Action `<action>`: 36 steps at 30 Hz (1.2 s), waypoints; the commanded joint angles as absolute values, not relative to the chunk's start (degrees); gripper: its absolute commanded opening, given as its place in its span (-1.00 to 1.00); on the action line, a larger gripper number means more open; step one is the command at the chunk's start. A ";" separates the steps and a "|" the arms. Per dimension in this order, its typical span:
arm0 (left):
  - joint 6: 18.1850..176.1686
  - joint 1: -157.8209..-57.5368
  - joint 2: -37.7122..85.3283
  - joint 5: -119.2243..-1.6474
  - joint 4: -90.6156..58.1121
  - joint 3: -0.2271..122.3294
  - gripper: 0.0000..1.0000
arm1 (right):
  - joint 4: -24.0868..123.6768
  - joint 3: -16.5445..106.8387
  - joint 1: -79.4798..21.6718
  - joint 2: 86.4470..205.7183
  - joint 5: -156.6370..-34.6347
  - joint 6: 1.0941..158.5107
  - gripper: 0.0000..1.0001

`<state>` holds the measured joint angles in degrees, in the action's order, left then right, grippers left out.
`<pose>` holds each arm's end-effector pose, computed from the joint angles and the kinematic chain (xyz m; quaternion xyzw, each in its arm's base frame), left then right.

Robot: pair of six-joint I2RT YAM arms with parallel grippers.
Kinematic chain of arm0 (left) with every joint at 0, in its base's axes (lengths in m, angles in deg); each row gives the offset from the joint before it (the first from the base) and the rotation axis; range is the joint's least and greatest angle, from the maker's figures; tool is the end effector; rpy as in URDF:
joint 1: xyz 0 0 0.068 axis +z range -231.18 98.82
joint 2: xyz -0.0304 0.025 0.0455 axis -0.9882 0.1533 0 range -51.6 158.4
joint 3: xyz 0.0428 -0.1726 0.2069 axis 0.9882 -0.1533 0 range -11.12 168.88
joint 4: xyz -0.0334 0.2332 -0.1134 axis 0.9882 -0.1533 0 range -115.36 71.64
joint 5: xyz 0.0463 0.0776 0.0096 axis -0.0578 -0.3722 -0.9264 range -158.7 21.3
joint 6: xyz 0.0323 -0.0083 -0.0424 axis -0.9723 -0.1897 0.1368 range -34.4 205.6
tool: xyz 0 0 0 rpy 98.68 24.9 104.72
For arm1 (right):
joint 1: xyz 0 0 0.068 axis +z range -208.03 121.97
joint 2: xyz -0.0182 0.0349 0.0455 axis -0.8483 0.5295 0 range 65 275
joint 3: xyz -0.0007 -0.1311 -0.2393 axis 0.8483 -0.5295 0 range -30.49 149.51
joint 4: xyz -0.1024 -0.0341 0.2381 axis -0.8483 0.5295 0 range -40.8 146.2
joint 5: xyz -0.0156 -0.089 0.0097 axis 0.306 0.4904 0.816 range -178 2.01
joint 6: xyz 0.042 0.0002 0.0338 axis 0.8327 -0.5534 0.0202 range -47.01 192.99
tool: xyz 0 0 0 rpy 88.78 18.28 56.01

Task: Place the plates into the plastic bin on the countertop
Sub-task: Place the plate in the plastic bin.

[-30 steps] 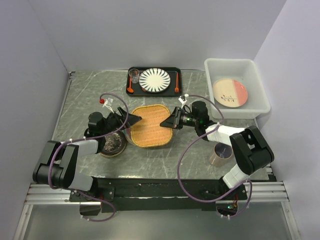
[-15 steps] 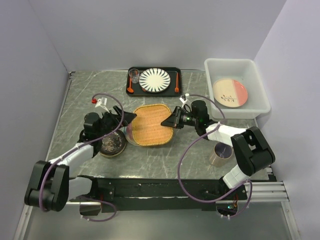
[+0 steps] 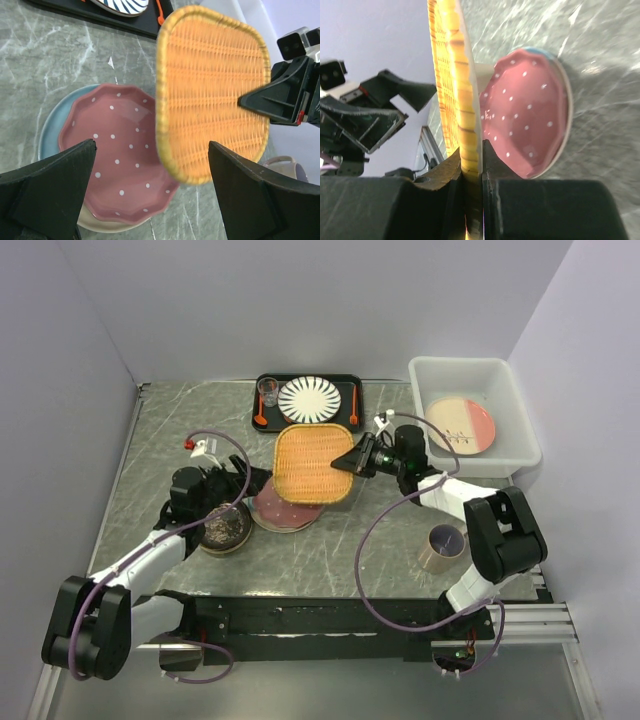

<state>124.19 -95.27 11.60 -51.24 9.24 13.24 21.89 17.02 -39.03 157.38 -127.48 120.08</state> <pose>0.2257 -0.0676 0.2211 -0.0680 0.7671 -0.3834 0.5099 0.3174 0.1332 0.2164 -0.0093 0.7850 0.5318 0.3176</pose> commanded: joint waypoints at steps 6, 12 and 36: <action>121.72 -96.12 12.56 -51.65 9.24 16.48 0.99 | 15.81 20.32 -47.21 156.67 -127.02 122.55 -1.00; 121.54 -96.38 14.14 -50.59 9.59 17.01 0.99 | 14.49 21.10 -50.29 157.20 -125.52 124.84 -1.00; 120.93 -96.65 15.81 -49.36 10.21 17.01 0.99 | 14.48 26.55 -63.82 157.29 -119.90 131.61 -1.00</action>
